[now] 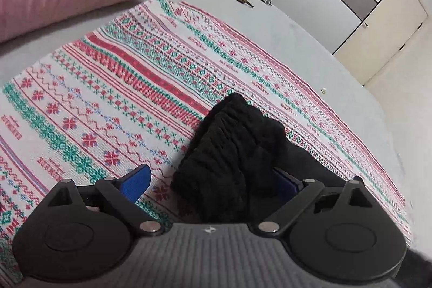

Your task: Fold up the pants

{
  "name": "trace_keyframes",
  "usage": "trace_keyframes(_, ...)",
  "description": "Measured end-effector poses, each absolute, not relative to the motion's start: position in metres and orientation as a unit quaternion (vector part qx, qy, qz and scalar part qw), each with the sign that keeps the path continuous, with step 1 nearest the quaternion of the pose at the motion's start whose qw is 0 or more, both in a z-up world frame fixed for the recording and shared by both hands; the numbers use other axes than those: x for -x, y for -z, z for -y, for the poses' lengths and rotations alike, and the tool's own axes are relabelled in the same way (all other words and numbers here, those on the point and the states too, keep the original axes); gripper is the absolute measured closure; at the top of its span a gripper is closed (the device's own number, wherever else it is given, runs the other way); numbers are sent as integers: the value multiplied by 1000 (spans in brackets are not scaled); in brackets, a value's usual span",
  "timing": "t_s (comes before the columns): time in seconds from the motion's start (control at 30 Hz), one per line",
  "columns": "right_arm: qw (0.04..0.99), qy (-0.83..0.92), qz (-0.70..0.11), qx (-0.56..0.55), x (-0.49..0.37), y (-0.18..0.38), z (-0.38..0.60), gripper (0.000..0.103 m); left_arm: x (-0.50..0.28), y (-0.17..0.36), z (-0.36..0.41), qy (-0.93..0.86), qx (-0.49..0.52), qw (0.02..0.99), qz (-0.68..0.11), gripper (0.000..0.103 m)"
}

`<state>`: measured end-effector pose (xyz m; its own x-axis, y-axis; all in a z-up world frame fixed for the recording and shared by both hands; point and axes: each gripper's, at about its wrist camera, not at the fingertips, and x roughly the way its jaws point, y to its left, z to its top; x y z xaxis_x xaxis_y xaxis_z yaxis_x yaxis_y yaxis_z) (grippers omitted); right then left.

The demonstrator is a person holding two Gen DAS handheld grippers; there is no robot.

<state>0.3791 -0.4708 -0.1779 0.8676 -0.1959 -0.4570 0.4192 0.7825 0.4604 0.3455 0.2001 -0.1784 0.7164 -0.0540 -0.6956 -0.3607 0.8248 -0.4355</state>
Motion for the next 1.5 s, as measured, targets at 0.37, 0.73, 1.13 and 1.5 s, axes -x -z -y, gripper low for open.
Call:
trace_keyframes(0.37, 916, 223, -271, -195, -373, 242, 463, 93, -350, 175, -192, -85, 273, 885, -368, 0)
trace_keyframes(0.73, 893, 347, -229, -174, -346, 203, 496, 13, -353, 177, -193, -108, 278, 882, -364, 0)
trace_keyframes(1.13, 921, -192, -296, 168, -478, 189, 222, 19, -352, 174, -186, -126, 279, 882, -359, 6)
trace_keyframes(1.5, 864, -279, -362, 212, -579, 230, 76, 93, -349, 164, -184, -111, 221, 899, -362, 49)
